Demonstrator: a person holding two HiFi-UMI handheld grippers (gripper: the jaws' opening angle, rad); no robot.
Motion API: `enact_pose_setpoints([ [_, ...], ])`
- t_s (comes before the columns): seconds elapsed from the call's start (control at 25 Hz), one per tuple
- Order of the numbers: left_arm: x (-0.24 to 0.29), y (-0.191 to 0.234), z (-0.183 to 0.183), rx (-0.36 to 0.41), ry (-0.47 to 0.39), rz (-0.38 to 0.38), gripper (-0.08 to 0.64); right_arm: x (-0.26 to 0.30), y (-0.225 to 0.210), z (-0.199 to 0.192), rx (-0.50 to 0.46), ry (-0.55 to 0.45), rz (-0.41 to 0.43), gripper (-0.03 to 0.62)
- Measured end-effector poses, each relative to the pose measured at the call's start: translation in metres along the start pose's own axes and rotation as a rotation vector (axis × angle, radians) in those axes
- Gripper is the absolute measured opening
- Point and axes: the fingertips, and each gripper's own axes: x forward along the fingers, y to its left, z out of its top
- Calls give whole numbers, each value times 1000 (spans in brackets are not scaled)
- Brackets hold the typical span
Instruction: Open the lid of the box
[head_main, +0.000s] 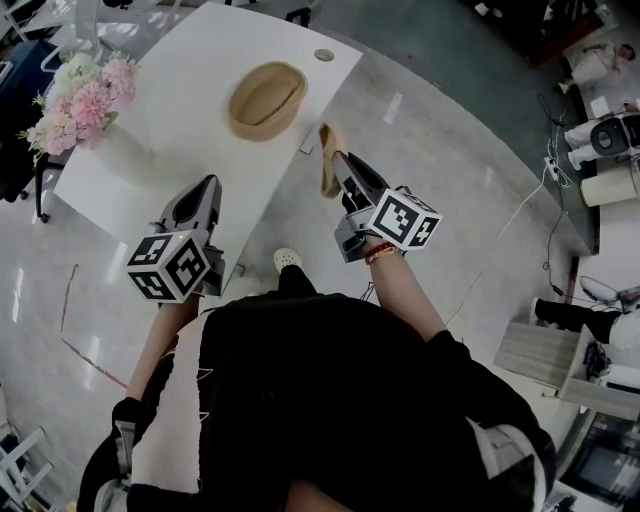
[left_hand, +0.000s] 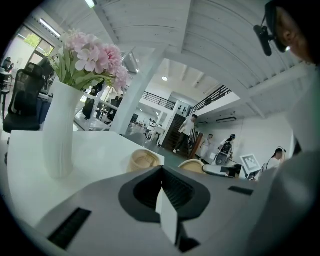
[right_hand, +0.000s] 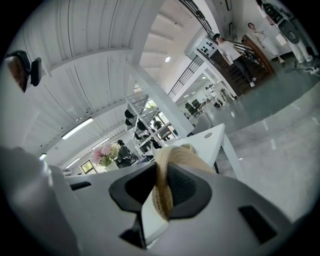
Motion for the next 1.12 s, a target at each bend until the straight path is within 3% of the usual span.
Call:
enact_pose_setpoints([
  [1.12, 3, 5, 2, -18, -11, 4, 11, 1, 2, -4, -23, 11, -9, 81],
])
